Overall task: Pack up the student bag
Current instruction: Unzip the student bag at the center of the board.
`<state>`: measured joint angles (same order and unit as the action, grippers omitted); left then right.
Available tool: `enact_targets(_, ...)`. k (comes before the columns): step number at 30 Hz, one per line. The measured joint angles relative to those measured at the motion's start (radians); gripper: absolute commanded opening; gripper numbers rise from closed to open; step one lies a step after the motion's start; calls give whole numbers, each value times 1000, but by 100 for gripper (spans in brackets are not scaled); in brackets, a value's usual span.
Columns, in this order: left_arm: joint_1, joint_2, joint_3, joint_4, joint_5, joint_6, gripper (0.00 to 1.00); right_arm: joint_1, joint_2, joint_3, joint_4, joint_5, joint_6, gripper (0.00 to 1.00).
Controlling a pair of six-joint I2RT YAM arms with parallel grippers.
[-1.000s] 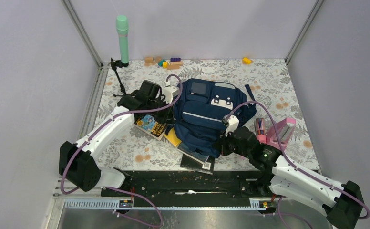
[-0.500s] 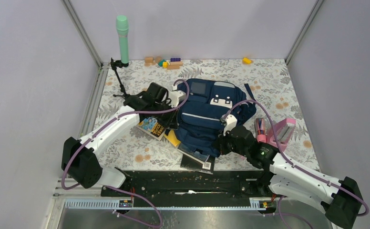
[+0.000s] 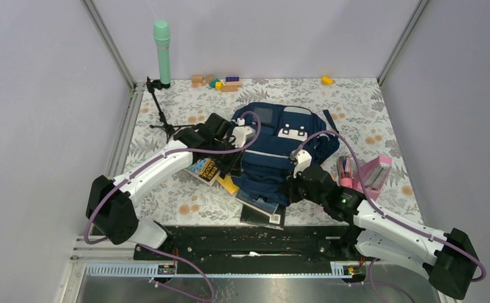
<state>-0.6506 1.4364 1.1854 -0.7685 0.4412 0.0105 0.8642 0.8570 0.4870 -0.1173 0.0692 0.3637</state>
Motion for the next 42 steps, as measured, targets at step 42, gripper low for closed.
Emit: enact_targets(42,-89,-126,-114,193,-182,-267,0,148,48,5,114,304,39,0)
